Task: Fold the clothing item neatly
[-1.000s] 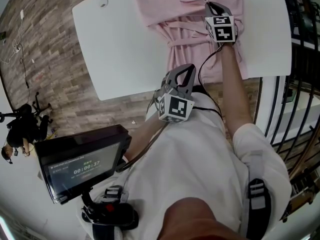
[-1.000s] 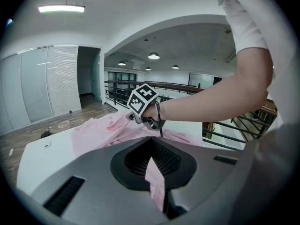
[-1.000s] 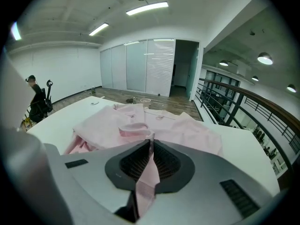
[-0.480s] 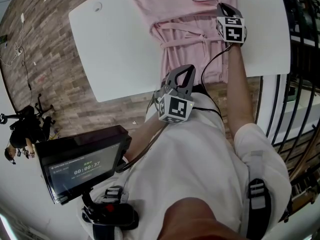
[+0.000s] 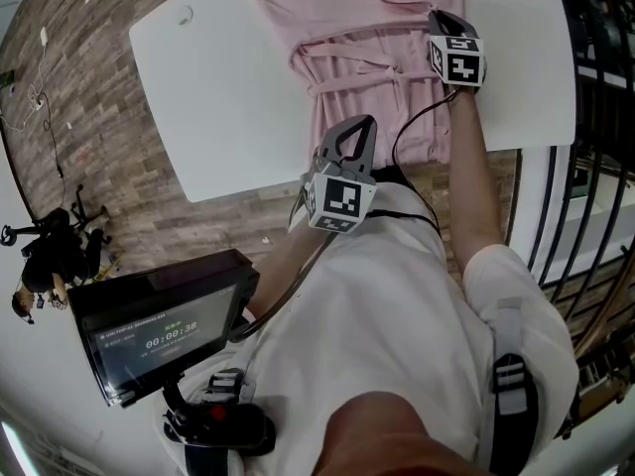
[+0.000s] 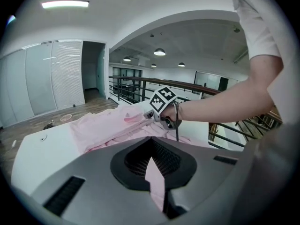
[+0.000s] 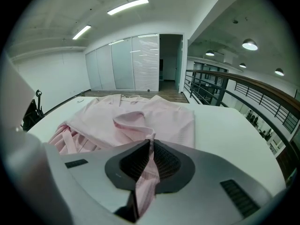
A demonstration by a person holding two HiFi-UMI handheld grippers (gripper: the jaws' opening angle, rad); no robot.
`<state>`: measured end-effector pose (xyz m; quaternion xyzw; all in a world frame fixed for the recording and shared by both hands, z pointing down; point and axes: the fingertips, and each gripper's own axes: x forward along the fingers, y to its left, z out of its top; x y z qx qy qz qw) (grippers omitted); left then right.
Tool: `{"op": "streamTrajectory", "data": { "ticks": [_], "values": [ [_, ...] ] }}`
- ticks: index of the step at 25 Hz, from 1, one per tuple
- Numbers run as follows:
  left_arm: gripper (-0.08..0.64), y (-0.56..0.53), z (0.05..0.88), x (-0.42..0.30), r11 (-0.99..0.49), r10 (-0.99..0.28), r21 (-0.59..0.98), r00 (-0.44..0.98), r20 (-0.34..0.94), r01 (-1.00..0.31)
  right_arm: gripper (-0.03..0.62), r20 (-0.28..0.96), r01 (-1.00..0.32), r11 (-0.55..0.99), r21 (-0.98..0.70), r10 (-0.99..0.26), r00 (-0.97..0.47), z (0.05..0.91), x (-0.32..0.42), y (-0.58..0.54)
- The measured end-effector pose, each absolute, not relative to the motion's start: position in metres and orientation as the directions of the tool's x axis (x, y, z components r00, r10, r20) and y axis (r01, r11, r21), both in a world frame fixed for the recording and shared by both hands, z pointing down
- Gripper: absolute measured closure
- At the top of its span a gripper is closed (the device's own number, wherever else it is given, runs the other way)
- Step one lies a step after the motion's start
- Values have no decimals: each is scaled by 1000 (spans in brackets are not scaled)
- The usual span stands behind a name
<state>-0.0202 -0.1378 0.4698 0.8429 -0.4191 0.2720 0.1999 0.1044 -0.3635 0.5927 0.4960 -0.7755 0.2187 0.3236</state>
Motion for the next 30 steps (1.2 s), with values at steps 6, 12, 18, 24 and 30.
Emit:
{"op": "streamTrajectory", "data": {
  "ticks": [6,12,18,24,30],
  "values": [
    [557,-163,463,-13,-549,-620,106,489,614,-829,560,735,-914,405,-26,-612,-292,594,117,-359],
    [557,-182,474,-4,-540,-630,106,485,607,-835,558,758,-910,414,-27,-585,-289,594,121,-350],
    [557,-252,503,-5,-550,-635,100,493,595,-829,454,759,-903,430,-22,-580,-295,593,123,-336],
    [484,-330,544,13,-521,-608,191,519,601,-832,448,750,-929,370,-18,-610,-257,587,145,-298],
    [423,-373,568,25,-408,-576,301,499,648,-862,448,762,-953,301,-25,-611,-212,583,172,-273]
  ]
}}
